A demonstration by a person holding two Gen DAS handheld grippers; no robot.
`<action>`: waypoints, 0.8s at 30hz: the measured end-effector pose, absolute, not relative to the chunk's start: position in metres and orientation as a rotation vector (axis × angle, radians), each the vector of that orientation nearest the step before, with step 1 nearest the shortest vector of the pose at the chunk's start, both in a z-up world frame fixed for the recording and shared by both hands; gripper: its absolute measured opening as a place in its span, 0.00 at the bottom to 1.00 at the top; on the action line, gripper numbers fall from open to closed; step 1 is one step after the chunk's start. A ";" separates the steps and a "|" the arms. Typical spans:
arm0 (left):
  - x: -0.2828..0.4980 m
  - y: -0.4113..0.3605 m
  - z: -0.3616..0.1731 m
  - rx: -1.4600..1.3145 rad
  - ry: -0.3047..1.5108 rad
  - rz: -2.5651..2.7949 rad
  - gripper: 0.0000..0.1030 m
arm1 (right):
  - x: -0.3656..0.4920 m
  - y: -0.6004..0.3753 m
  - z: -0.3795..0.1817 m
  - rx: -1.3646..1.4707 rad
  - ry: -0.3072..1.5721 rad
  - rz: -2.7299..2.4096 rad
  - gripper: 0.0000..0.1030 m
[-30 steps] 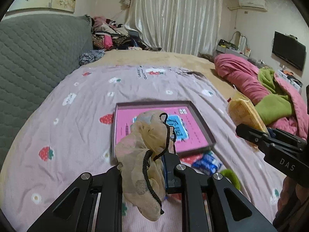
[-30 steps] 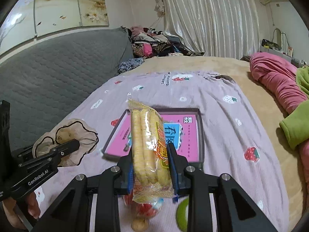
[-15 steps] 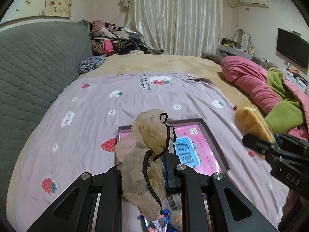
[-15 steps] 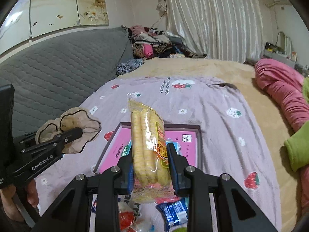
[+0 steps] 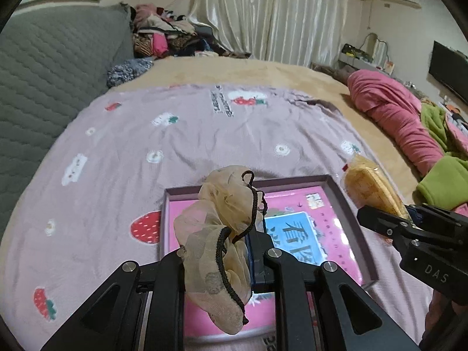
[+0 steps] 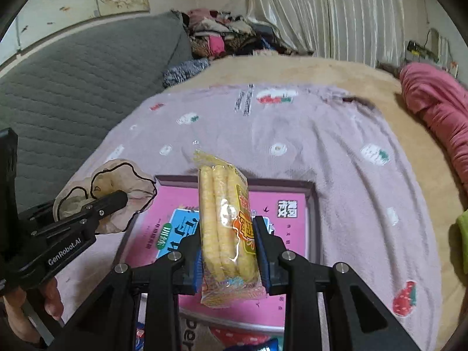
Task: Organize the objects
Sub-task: 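Carry the scrunchie with the left gripper while the right carries the snack bag to the tray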
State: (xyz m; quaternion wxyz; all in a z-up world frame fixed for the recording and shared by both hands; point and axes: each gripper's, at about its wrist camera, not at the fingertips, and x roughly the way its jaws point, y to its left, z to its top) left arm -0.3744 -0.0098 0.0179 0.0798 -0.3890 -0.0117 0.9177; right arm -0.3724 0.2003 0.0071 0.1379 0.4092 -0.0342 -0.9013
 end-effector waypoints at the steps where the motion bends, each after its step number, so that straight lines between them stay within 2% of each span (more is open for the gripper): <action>1: -0.380 -0.010 0.011 -1.178 -0.038 2.740 0.18 | -0.377 0.200 0.001 1.197 -0.110 -2.598 0.29; 15: -0.423 0.002 -0.060 -1.315 0.006 2.691 0.22 | -0.441 0.205 -0.083 1.452 -0.140 -2.568 0.29; 17: -0.427 0.001 -0.067 -1.331 -0.009 2.690 0.27 | -0.446 0.206 -0.090 1.478 -0.141 -2.572 0.29; 21: -0.431 -0.001 -0.080 -1.375 0.005 2.684 0.30 | -0.449 0.207 -0.098 1.510 -0.133 -2.567 0.30; 24: -0.431 -0.004 -0.084 -1.376 -0.005 2.687 0.39 | -0.450 0.209 -0.100 1.507 -0.152 -2.572 0.30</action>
